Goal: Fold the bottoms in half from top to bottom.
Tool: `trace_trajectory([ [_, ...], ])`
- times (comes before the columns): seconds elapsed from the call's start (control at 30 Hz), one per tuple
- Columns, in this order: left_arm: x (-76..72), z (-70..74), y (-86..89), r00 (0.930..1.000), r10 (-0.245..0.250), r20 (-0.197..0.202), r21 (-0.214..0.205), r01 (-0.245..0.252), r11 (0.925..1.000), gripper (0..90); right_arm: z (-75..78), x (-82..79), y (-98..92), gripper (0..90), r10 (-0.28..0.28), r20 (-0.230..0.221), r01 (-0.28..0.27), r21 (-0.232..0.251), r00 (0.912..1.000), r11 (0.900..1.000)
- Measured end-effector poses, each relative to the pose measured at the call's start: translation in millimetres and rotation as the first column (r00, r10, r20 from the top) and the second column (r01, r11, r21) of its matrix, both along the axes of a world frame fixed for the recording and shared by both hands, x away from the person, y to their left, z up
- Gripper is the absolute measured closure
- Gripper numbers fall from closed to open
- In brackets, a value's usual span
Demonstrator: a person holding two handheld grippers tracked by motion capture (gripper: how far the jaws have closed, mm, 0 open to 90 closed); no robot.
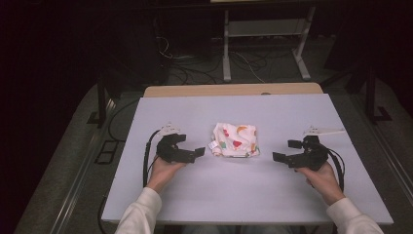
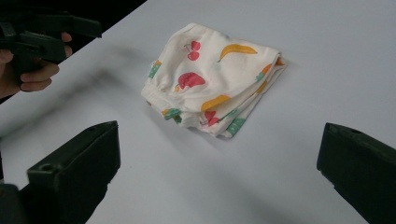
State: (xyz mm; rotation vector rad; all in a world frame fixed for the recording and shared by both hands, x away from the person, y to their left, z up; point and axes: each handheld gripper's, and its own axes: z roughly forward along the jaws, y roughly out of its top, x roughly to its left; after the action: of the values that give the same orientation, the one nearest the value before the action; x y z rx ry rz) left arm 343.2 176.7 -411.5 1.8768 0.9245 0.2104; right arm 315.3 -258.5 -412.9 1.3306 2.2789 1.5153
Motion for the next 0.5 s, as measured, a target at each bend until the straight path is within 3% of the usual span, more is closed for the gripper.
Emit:
trace_trajectory([
  [0.37, -23.0, -5.1, 17.1, 0.9991, 0.007, 0.042, -0.013, -0.006, 0.9999, 0.0, -8.5, -19.1, -13.6, 0.0, -0.005, 0.028, 0.006, -0.010, 0.9996, 0.9999],
  [0.5, -26.6, -8.6, 22.4, 0.9989, 0.015, 0.044, -0.018, -0.015, 0.9997, 0.0, -10.9, -21.8, -16.2, 0.0, -0.006, 0.034, 0.007, -0.040, 0.9994, 0.9992],
])
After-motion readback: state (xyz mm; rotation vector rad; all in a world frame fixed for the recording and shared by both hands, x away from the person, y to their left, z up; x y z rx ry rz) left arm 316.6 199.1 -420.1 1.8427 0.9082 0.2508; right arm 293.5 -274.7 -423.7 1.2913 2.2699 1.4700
